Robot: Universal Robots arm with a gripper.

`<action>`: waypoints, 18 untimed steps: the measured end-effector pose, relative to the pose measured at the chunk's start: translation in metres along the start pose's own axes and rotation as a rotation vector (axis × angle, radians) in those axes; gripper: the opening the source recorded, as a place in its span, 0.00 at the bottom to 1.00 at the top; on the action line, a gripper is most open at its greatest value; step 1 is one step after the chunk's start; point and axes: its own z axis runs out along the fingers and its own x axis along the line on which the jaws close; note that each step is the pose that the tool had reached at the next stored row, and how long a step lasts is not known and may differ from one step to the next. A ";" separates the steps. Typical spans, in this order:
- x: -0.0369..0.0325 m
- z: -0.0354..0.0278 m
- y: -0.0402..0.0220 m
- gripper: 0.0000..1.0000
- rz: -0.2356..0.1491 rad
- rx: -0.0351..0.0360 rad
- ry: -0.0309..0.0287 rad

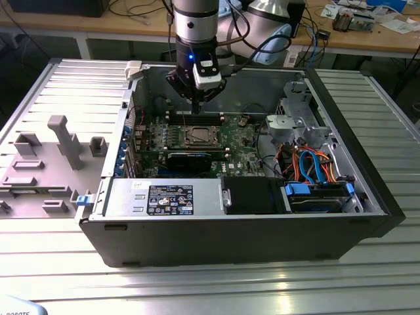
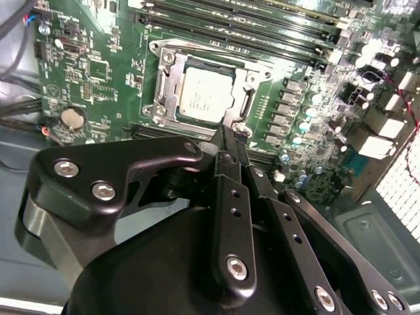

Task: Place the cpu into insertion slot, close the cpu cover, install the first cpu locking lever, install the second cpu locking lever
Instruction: 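Install the first cpu locking lever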

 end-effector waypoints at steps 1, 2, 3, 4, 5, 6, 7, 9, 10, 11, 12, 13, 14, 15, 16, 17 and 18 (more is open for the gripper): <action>0.0000 0.0006 0.0000 0.11 -0.019 -0.0005 0.0004; 0.0001 0.0017 -0.0001 0.11 -0.048 -0.0013 0.0011; 0.0001 0.0028 -0.0001 0.11 -0.078 -0.0022 0.0019; 0.0001 0.0032 -0.0001 0.11 -0.096 -0.0026 0.0024; 0.0001 0.0033 -0.0001 0.11 -0.114 -0.0029 0.0029; 0.0004 0.0034 -0.0002 0.11 -0.125 -0.0032 0.0031; 0.0005 0.0035 -0.0002 0.11 -0.131 -0.0036 0.0033; 0.0005 0.0036 -0.0002 0.11 -0.135 -0.0040 0.0034; 0.0005 0.0036 -0.0003 0.11 -0.136 -0.0042 0.0034; 0.0005 0.0036 -0.0003 0.11 -0.137 -0.0043 0.0034; 0.0006 0.0037 -0.0004 0.11 -0.138 -0.0044 0.0034; 0.0006 0.0036 -0.0004 0.11 -0.139 -0.0042 0.0035; 0.0007 0.0036 -0.0005 0.11 -0.140 -0.0041 0.0035; 0.0017 0.0036 -0.0008 0.11 -0.141 -0.0043 0.0035; 0.0026 0.0036 -0.0011 0.11 -0.142 -0.0042 0.0035; 0.0034 0.0036 -0.0012 0.11 -0.142 -0.0042 0.0036; 0.0062 0.0036 -0.0019 0.11 -0.143 -0.0043 0.0036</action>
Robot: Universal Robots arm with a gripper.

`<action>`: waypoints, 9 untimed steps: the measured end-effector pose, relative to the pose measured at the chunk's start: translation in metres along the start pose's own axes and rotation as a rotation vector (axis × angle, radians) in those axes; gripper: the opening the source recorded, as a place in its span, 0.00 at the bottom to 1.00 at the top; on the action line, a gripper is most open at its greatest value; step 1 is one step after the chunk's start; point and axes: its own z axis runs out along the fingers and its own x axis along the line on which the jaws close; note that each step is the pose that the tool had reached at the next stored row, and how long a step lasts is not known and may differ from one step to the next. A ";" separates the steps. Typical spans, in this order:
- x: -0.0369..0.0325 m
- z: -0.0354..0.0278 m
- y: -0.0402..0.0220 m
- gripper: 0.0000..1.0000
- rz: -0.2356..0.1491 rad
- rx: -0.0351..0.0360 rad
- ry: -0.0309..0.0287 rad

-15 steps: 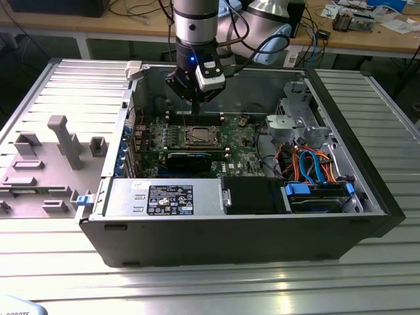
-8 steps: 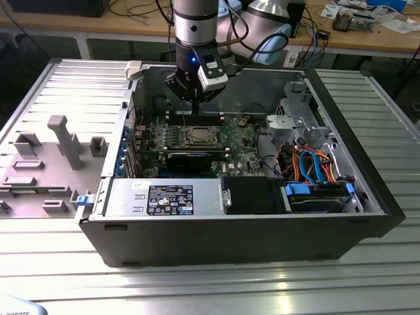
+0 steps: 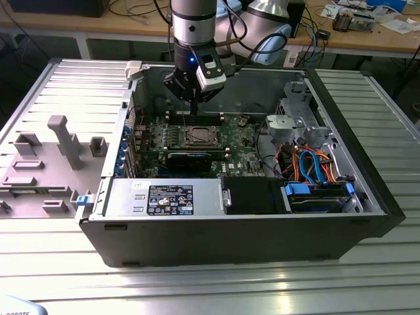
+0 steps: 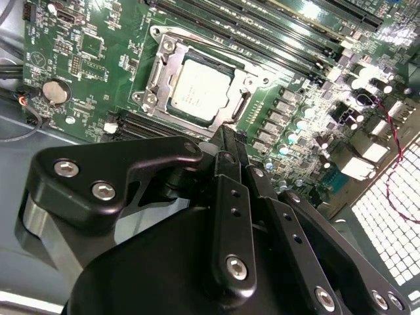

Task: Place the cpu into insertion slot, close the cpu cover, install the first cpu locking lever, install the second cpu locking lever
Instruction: 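Install the first cpu locking lever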

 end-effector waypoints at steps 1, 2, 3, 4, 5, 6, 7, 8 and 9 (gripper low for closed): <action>0.0031 0.0000 -0.0003 0.11 -0.001 -0.0001 -0.0001; 0.0049 0.0000 -0.0006 0.11 -0.001 -0.0001 -0.0001; 0.0056 0.0000 -0.0006 0.11 -0.001 -0.0001 0.0000; 0.0060 -0.0001 -0.0006 0.11 -0.001 0.0000 0.0000; 0.0060 -0.0001 -0.0007 0.11 -0.001 0.0000 0.0001; 0.0064 -0.0001 -0.0007 0.11 -0.001 0.0000 0.0000; 0.0069 -0.0001 -0.0008 0.11 -0.001 0.0000 0.0000; 0.0070 -0.0001 -0.0008 0.11 -0.001 0.0000 0.0000; 0.0071 -0.0001 -0.0008 0.11 -0.001 0.0000 0.0000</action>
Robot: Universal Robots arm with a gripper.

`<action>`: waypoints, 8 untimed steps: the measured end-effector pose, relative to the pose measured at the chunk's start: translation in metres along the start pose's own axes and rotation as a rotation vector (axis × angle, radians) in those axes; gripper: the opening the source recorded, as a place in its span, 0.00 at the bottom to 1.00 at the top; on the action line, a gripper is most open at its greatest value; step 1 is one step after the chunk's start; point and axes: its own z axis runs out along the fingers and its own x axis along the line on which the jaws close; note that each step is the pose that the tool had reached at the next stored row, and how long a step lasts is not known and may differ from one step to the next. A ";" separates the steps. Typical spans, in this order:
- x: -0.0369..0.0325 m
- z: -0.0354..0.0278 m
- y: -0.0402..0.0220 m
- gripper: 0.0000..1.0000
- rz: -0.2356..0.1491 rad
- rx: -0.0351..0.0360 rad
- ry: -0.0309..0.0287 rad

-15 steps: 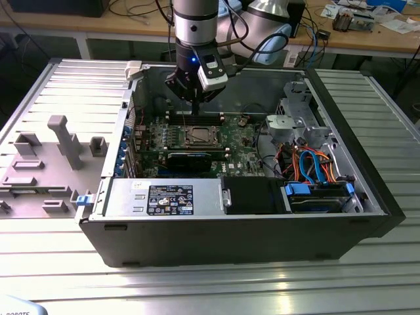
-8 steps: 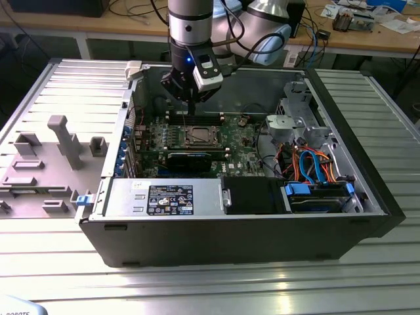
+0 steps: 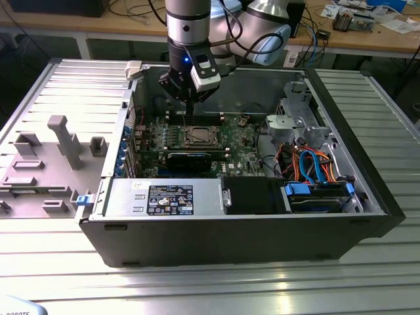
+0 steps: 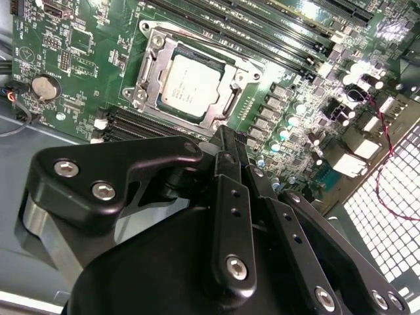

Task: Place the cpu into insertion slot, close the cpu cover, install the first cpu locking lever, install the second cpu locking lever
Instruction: 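Install the first cpu locking lever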

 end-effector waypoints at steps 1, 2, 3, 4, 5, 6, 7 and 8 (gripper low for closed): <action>0.0001 0.0000 0.0000 0.11 0.000 0.0000 0.0000; 0.0001 0.0000 0.0000 0.11 0.000 0.0000 0.0000; 0.0001 0.0000 0.0000 0.11 0.000 0.0000 0.0000; 0.0005 0.0000 0.0000 0.11 0.000 0.0000 0.0000; 0.0008 0.0001 -0.0001 0.11 0.000 -0.0001 0.0000; 0.0012 0.0000 -0.0001 0.11 0.000 0.0000 -0.0001; 0.0014 0.0000 -0.0002 0.11 0.000 0.0000 0.0000; 0.0014 0.0000 -0.0001 0.11 0.000 0.0000 0.0000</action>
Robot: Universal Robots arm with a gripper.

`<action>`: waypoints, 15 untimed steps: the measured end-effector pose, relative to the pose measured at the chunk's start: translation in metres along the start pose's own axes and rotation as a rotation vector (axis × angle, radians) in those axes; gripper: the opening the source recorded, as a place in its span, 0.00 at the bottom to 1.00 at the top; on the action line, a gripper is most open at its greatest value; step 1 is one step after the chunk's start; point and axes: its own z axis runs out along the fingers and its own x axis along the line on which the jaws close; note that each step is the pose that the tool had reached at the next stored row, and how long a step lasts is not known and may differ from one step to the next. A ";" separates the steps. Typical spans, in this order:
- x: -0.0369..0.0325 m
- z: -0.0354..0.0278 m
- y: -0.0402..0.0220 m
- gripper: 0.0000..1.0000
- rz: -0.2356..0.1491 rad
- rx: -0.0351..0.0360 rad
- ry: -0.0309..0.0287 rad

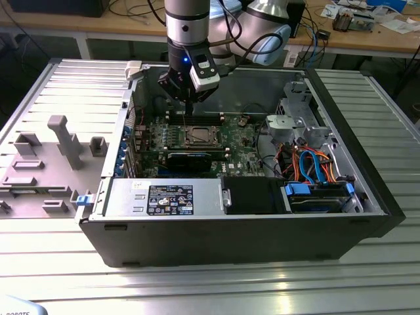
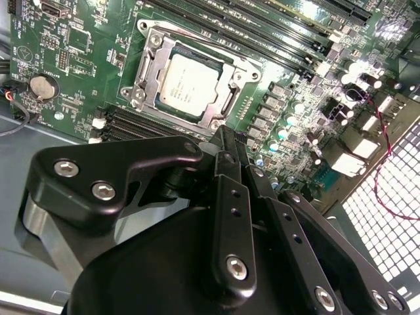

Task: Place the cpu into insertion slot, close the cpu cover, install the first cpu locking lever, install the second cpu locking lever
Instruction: 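Install the first cpu locking lever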

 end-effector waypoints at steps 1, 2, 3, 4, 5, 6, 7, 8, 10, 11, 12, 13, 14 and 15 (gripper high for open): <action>0.0000 0.0000 0.0000 0.11 0.000 0.0000 0.0000; 0.0001 0.0001 0.0000 0.11 0.000 0.0000 0.0000; 0.0001 0.0001 0.0000 0.11 0.000 0.0000 0.0000; 0.0001 0.0001 0.0000 0.11 0.000 0.0000 0.0000; 0.0001 0.0001 0.0000 0.11 0.000 0.0000 0.0000; 0.0001 0.0002 0.0001 0.11 0.000 -0.0001 -0.0001; 0.0001 0.0001 0.0001 0.11 0.000 0.0000 0.0000; 0.0002 0.0002 0.0001 0.11 0.000 0.0000 0.0000; 0.0004 0.0002 0.0001 0.11 0.000 0.0000 0.0000; 0.0005 0.0002 0.0001 0.11 0.000 0.0000 0.0000; 0.0005 0.0002 0.0001 0.11 0.000 -0.0001 -0.0001; 0.0011 0.0002 0.0000 0.11 0.000 -0.0001 -0.0001; 0.0022 0.0003 -0.0001 0.11 0.000 -0.0003 -0.0002; 0.0028 0.0003 -0.0001 0.11 0.000 -0.0002 -0.0002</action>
